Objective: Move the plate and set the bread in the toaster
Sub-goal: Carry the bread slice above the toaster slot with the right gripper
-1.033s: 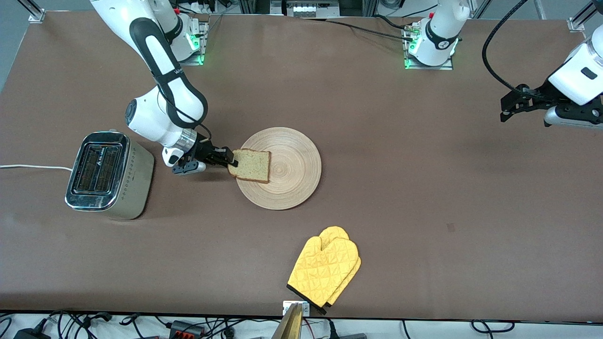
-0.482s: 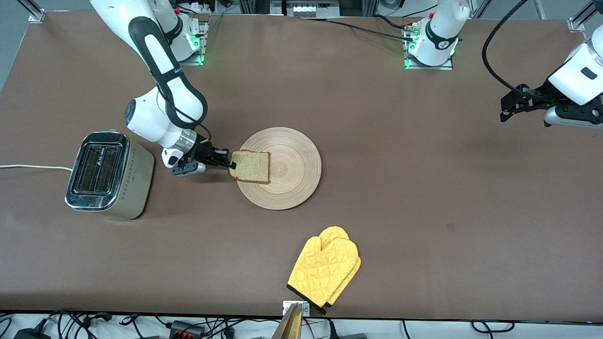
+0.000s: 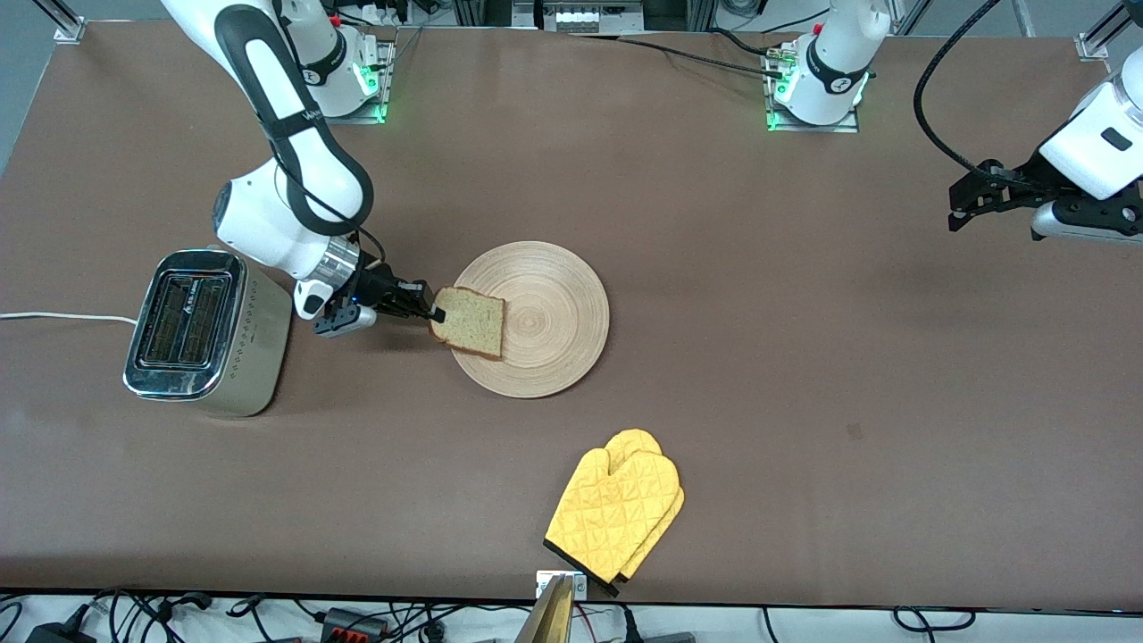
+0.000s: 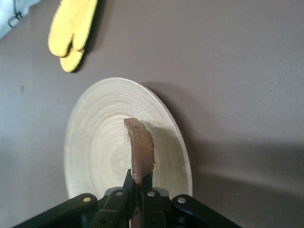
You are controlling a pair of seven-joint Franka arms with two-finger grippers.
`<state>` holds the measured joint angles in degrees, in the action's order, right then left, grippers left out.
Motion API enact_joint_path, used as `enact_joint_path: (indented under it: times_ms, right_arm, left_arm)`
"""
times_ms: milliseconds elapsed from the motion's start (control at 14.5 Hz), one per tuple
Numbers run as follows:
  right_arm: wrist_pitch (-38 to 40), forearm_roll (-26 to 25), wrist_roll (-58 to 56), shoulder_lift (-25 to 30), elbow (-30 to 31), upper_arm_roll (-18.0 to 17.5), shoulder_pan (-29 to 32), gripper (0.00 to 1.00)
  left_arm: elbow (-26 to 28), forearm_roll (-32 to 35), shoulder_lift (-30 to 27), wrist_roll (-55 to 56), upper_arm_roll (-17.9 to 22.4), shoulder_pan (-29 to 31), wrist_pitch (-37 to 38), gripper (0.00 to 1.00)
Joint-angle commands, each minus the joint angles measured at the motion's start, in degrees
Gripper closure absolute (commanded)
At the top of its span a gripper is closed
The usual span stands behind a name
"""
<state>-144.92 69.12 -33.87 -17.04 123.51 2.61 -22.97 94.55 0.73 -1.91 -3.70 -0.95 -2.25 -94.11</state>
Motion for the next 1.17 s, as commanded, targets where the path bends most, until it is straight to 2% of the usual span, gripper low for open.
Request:
enact_joint_path:
  times_ms: [0, 138, 275, 482, 620, 757, 964, 1102]
  right_arm:
    - [5.24, -0.99, 0.12, 3.32, 0.85, 2.13, 1.52, 1.0]
    - [9.28, -7.29, 3.35, 4.81, 0.5, 4.94, 1.61, 1.0]
    - [13.67, -17.91, 11.76, 6.74, -1.77, 6.62, 1.61, 1.0]
    - [30.07, -34.0, 25.75, 7.46, -12.64, 11.0, 1.88, 1.0]
    - [42.37, -43.41, 27.54, 6.76, -21.52, 14.43, 2.4, 1.0]
    - [51.35, -50.45, 26.84, 5.88, -28.03, 16.37, 3.8, 1.0]
    - [55.79, -64.15, 27.01, 5.7, -33.15, 16.38, 4.25, 1.0]
    - [55.36, -69.8, 26.84, 4.57, -34.21, 16.55, 4.69, 1.0]
  left_arm:
    - [-1.82, -0.55, 0.68, 0.45, 0.07, -0.21, 1.48, 0.0]
    - [-1.82, -0.55, 0.68, 0.45, 0.07, -0.21, 1.48, 0.0]
    - [-1.82, -0.55, 0.68, 0.54, 0.07, -0.21, 1.48, 0.0]
    - [-1.82, -0.55, 0.68, 0.45, -0.02, -0.21, 1.48, 0.0]
    - [-1.82, -0.64, 0.68, 0.45, 0.07, -0.21, 1.48, 0.0]
    - [-1.82, -0.55, 0.68, 0.45, 0.07, -0.21, 1.48, 0.0]
    - [-1.82, -0.55, 0.68, 0.45, -0.02, -0.21, 1.48, 0.0]
    - [-1.82, -0.55, 0.68, 0.45, 0.07, -0.21, 1.48, 0.0]
